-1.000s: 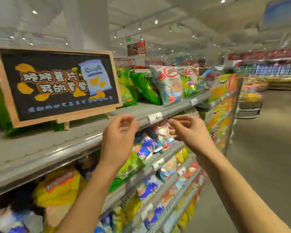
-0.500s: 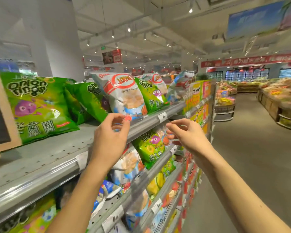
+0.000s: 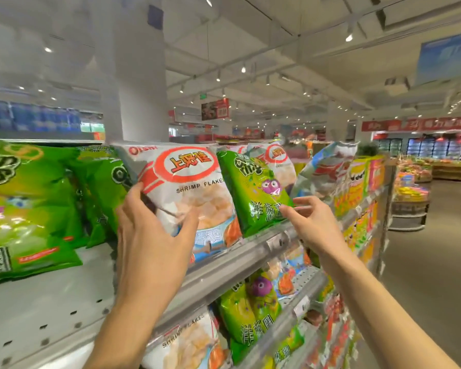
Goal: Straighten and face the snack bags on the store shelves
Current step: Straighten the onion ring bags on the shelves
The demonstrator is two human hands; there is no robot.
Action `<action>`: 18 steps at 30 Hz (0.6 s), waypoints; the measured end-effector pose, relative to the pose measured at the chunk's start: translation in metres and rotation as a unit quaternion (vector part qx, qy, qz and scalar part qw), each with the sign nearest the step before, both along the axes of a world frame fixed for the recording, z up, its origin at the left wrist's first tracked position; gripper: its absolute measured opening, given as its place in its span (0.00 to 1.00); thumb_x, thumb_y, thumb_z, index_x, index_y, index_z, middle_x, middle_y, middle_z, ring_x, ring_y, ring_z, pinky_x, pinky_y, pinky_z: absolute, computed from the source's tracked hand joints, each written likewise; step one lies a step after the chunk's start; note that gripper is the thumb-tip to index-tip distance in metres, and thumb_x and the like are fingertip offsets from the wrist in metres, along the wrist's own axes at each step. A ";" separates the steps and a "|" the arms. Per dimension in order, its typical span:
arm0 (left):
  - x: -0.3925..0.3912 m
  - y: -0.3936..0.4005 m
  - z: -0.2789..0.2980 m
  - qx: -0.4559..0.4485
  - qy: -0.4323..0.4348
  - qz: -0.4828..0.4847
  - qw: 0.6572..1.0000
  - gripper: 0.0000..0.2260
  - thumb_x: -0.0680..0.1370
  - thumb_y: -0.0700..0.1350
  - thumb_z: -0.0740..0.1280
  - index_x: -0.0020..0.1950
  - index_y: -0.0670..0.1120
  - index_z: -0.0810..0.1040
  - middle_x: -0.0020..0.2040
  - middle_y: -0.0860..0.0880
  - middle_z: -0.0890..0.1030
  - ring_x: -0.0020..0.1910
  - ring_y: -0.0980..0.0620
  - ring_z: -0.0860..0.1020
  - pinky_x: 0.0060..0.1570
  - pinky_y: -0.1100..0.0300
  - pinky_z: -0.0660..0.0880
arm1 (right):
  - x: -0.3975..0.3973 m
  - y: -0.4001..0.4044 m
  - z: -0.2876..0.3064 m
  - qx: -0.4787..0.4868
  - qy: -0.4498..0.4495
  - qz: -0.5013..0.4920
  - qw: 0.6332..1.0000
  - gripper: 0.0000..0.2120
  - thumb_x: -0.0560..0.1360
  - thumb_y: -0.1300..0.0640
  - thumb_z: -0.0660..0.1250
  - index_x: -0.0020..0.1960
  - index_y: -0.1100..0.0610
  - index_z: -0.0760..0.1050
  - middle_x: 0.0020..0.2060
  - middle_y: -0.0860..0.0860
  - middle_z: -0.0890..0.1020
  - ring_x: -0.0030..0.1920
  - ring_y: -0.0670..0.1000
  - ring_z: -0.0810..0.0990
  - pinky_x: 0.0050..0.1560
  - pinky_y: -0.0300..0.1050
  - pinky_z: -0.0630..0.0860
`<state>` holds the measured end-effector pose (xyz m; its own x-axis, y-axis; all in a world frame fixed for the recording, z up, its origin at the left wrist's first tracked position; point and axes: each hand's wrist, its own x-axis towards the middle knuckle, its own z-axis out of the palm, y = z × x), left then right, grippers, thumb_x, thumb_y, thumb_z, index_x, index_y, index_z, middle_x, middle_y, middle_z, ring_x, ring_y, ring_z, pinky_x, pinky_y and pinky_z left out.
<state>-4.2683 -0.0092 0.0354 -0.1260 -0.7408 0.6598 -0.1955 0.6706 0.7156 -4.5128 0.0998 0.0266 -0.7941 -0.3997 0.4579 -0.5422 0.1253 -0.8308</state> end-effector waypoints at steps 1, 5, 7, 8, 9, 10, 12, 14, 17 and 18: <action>-0.003 -0.002 -0.001 0.007 -0.005 0.007 1.000 0.41 0.70 0.57 0.74 0.77 0.49 0.57 0.71 0.45 0.68 0.67 0.42 0.71 0.65 0.44 0.71 | -0.011 -0.008 0.004 0.010 0.010 0.000 1.000 0.25 0.75 0.43 0.74 0.66 0.55 0.75 0.55 0.52 0.83 0.54 0.51 0.81 0.55 0.47 0.74; -0.008 -0.008 0.001 0.033 -0.039 0.040 0.998 0.45 0.69 0.57 0.76 0.79 0.49 0.56 0.71 0.45 0.72 0.66 0.41 0.73 0.62 0.47 0.71 | -0.055 -0.038 0.013 0.034 0.044 0.034 0.998 0.35 0.71 0.36 0.74 0.70 0.55 0.72 0.62 0.54 0.80 0.61 0.54 0.78 0.59 0.48 0.72; -0.011 -0.007 0.002 0.041 -0.048 0.052 0.997 0.40 0.67 0.58 0.77 0.74 0.51 0.62 0.62 0.50 0.77 0.59 0.45 0.77 0.53 0.53 0.71 | -0.077 -0.050 0.017 0.047 0.051 0.067 0.995 0.42 0.67 0.30 0.73 0.72 0.54 0.71 0.64 0.54 0.79 0.61 0.53 0.77 0.60 0.49 0.72; -0.012 -0.006 0.003 0.043 -0.053 0.062 0.996 0.37 0.66 0.58 0.77 0.71 0.52 0.66 0.56 0.53 0.78 0.54 0.47 0.77 0.50 0.54 0.69 | -0.087 -0.055 0.019 0.053 0.049 0.088 0.993 0.47 0.64 0.27 0.73 0.73 0.53 0.70 0.65 0.54 0.79 0.61 0.53 0.77 0.60 0.48 0.71; -0.013 -0.005 0.005 0.047 -0.061 0.074 0.994 0.35 0.65 0.58 0.78 0.69 0.52 0.69 0.53 0.55 0.79 0.50 0.49 0.77 0.48 0.55 0.69 | -0.097 -0.060 0.021 0.060 0.044 0.113 0.991 0.51 0.60 0.25 0.73 0.74 0.53 0.68 0.66 0.53 0.78 0.62 0.52 0.77 0.61 0.48 0.72; -0.015 -0.004 0.007 0.057 -0.071 0.083 0.992 0.34 0.64 0.59 0.78 0.66 0.52 0.71 0.52 0.55 0.80 0.49 0.50 0.77 0.47 0.55 0.70 | -0.106 -0.065 0.023 0.072 0.038 0.142 0.987 0.55 0.57 0.22 0.73 0.75 0.53 0.67 0.66 0.52 0.78 0.62 0.51 0.77 0.63 0.49 0.72; -0.020 -0.001 0.011 0.080 -0.089 0.097 0.988 0.35 0.60 0.63 0.77 0.63 0.52 0.74 0.52 0.55 0.82 0.50 0.49 0.80 0.49 0.53 0.73 | -0.125 -0.075 0.025 0.100 0.030 0.221 0.970 0.59 0.52 0.20 0.74 0.73 0.53 0.70 0.65 0.50 0.79 0.63 0.51 0.79 0.68 0.53 0.74; -0.027 0.000 0.013 0.100 -0.096 0.109 0.984 0.36 0.55 0.66 0.74 0.60 0.51 0.77 0.50 0.55 0.84 0.49 0.50 0.81 0.50 0.53 0.75 | -0.140 -0.083 0.026 0.118 0.031 0.315 0.941 0.48 0.54 0.24 0.77 0.65 0.52 0.78 0.58 0.48 0.85 0.58 0.50 0.84 0.65 0.53 0.77; -0.035 0.004 0.015 0.134 -0.089 0.126 0.979 0.28 0.56 0.65 0.75 0.50 0.52 0.81 0.45 0.55 0.85 0.45 0.55 0.81 0.43 0.56 0.74 | -0.149 -0.092 0.024 0.101 0.040 0.427 0.898 0.27 0.65 0.38 0.79 0.58 0.52 0.82 0.52 0.46 0.88 0.55 0.48 0.86 0.58 0.44 0.80; -0.036 0.005 0.016 0.141 -0.085 0.126 0.978 0.25 0.56 0.65 0.76 0.47 0.52 0.83 0.42 0.58 0.85 0.44 0.56 0.81 0.41 0.58 0.74 | -0.151 -0.093 0.024 0.090 0.024 0.448 0.889 0.26 0.65 0.41 0.78 0.59 0.52 0.83 0.52 0.46 0.88 0.55 0.49 0.86 0.56 0.42 0.81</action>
<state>-4.3047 -0.0038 0.0514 -0.0057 -0.9123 0.4096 -0.4620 0.3656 0.8080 -4.6634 0.0072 0.0503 -0.1011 -0.9322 0.3476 -0.5249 -0.2468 -0.8146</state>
